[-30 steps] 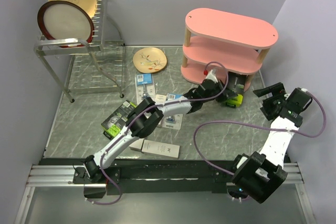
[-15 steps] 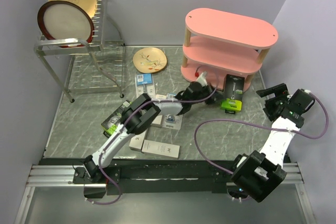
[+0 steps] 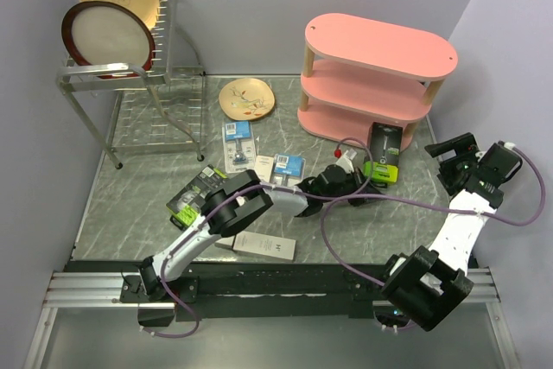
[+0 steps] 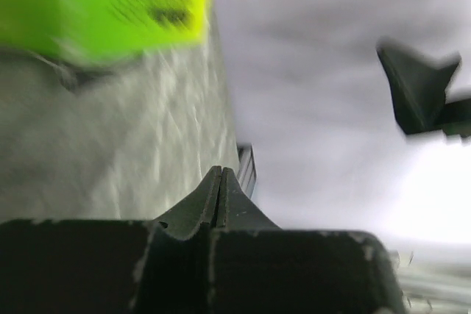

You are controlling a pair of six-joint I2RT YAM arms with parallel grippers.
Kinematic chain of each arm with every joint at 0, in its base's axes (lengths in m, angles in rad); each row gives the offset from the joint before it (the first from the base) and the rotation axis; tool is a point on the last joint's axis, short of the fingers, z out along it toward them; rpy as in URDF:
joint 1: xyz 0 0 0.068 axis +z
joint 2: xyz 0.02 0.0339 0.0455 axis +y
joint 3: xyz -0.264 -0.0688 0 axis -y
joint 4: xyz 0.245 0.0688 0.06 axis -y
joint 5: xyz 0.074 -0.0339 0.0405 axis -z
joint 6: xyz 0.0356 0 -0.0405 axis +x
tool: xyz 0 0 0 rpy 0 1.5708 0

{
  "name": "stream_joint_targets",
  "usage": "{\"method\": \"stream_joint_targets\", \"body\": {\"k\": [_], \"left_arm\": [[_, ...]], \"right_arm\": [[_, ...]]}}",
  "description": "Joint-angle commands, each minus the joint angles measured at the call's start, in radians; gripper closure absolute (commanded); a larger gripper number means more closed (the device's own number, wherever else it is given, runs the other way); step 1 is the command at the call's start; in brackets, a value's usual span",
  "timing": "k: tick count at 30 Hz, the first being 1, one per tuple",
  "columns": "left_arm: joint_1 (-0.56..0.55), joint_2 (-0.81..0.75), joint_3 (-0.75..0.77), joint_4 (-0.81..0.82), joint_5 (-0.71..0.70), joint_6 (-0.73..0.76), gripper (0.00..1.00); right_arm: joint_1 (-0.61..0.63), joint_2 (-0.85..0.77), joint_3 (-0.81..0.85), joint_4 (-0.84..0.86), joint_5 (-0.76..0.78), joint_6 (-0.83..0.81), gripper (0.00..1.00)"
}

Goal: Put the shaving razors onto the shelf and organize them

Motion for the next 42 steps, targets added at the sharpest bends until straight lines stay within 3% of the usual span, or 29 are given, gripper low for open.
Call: {"method": "stream_joint_targets", "body": {"k": [1, 7, 8, 10, 15, 25, 36, 40, 42], "left_arm": [[-0.004, 0.039, 0.080, -0.080, -0.167, -0.192, 0.99], [-0.014, 0.079, 0.132, -0.226, -0.196, -0.289, 0.98], [-0.013, 0.089, 0.143, -0.234, -0.203, -0.298, 0.95], [-0.007, 0.120, 0.185, -0.238, -0.203, -0.312, 0.80], [0.018, 0.189, 0.336, -0.248, -0.258, -0.333, 0.94], [0.094, 0.249, 0.488, -0.251, -0.315, -0.249, 0.88], [0.125, 0.339, 0.682, -0.254, -0.353, -0.165, 0.91], [0.142, 0.277, 0.590, -0.151, -0.222, -0.134, 0.91], [0.162, 0.216, 0.428, -0.061, -0.174, -0.100, 0.92]], "right_arm": [[-0.008, -0.012, 0.027, 0.017, 0.017, -0.025, 0.00], [-0.008, -0.005, 0.040, 0.026, 0.034, -0.024, 0.00], [-0.009, -0.004, 0.043, 0.026, 0.035, -0.024, 0.00], [-0.009, 0.005, 0.060, 0.019, 0.043, -0.034, 0.00], [-0.017, 0.021, 0.126, -0.018, 0.047, -0.082, 0.00], [-0.023, 0.044, 0.142, -0.015, 0.089, -0.091, 0.00], [-0.023, 0.024, 0.140, -0.007, 0.106, -0.120, 0.00], [-0.023, -0.002, 0.102, 0.013, 0.084, -0.125, 0.00], [-0.023, -0.008, 0.073, 0.028, 0.072, -0.119, 0.00]]}}
